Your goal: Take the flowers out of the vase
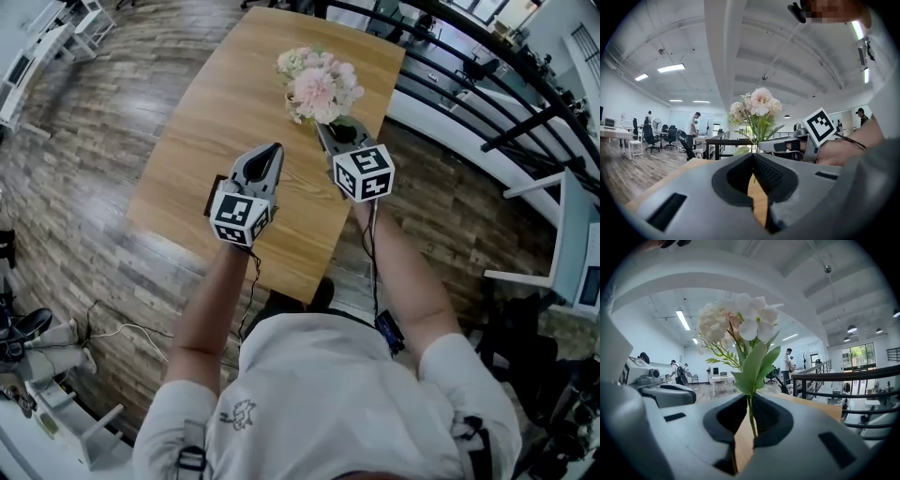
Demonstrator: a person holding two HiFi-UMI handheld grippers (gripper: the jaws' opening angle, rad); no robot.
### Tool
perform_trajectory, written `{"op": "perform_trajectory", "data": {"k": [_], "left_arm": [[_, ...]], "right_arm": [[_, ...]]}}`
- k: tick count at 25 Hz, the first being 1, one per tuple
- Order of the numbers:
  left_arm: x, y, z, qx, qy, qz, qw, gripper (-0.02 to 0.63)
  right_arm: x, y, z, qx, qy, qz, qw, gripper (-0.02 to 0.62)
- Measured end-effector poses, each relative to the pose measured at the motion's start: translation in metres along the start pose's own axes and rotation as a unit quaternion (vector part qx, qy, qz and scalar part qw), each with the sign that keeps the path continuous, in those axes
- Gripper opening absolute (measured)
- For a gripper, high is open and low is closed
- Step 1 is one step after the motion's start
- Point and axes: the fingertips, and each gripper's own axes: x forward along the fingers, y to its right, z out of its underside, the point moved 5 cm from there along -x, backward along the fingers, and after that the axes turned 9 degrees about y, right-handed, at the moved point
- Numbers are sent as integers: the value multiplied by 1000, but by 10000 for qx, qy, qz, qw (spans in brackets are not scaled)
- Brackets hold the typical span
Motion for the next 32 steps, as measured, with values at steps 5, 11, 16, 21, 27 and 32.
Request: {"op": "perform_trajectory", "data": {"k": [5,11,16,21,27,32], "left_arm": [[-28,35,-10,-116,116,8,9999,5],[-64,66,-15,-206,148,-145,9996,5],[-93,87,-17,-171,129,-213,9995,5],[-114,96,-24,-210,163,-239,9994,5],[-136,88,-37,-343,275,24,9990,5],[-158,85,-43,-340,228,420,9983,5]], "right_arm": [[-42,-20,4,135,31,-29,9999,37],[-94,-50,0,187,129,-279,9994,37],[-136,-79,-4,51,196,-548,9983,38],[-159,-99,-14,29,276,-673,9974,38],[-171,-125,-22,109,340,-577,9977,38],[-185,-152,-26,119,355,-350,9987,38]]}}
